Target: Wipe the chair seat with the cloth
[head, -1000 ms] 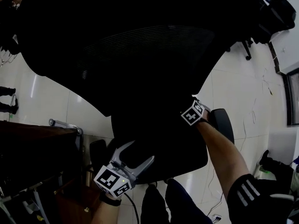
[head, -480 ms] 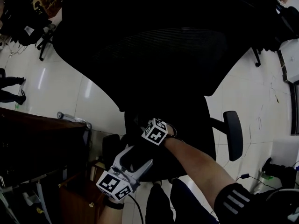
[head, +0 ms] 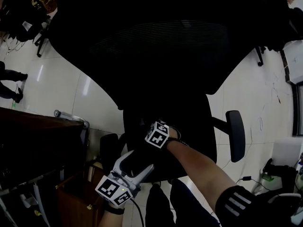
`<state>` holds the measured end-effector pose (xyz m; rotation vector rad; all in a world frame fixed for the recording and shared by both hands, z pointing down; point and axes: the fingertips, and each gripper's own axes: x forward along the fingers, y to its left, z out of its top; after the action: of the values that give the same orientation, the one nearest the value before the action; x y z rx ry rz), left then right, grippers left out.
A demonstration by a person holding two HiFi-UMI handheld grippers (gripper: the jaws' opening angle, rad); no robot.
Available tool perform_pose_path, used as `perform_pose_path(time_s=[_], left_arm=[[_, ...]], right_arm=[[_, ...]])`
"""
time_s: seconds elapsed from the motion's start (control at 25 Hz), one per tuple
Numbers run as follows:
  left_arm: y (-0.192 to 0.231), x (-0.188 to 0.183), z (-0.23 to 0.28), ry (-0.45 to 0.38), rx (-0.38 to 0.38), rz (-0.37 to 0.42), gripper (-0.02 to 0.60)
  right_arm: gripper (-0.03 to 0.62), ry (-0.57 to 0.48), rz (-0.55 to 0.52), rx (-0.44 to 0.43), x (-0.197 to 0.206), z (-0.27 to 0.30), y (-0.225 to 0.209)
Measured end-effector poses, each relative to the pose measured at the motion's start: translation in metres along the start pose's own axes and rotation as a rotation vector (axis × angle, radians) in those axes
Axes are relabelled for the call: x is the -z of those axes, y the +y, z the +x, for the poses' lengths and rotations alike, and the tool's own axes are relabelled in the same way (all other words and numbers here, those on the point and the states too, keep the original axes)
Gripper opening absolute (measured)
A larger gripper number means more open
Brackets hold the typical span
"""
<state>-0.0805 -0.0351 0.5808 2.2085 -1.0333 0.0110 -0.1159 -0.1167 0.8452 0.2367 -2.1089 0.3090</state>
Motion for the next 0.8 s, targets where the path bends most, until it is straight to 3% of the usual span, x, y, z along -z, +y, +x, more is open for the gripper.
perform_pose_path(time_s=[0.28, 0.44, 0.64, 0.8], left_arm=[[-0.028, 0.021, 0.03, 0.036, 0.079, -0.016, 0.339], [-0.045, 0.029, 0.042, 0.067, 0.112, -0.02, 0.339], [-0.059, 0.029, 0.037, 0.07, 0.123, -0.019, 0.339], [-0.055, 0.028, 0.014, 0.071, 0.09, -0.016, 0.339]], right_arm=[[0.031, 0.119, 0.096, 0.214, 0.142, -0.077, -0.084], [0.031, 0.154, 0.165, 0.317, 0.189, -0.122, -0.113], [0.031, 0.161, 0.233, 0.362, 0.193, -0.135, -0.114], [0.031, 0.018, 0.288, 0.252, 0.128, -0.113, -0.068]])
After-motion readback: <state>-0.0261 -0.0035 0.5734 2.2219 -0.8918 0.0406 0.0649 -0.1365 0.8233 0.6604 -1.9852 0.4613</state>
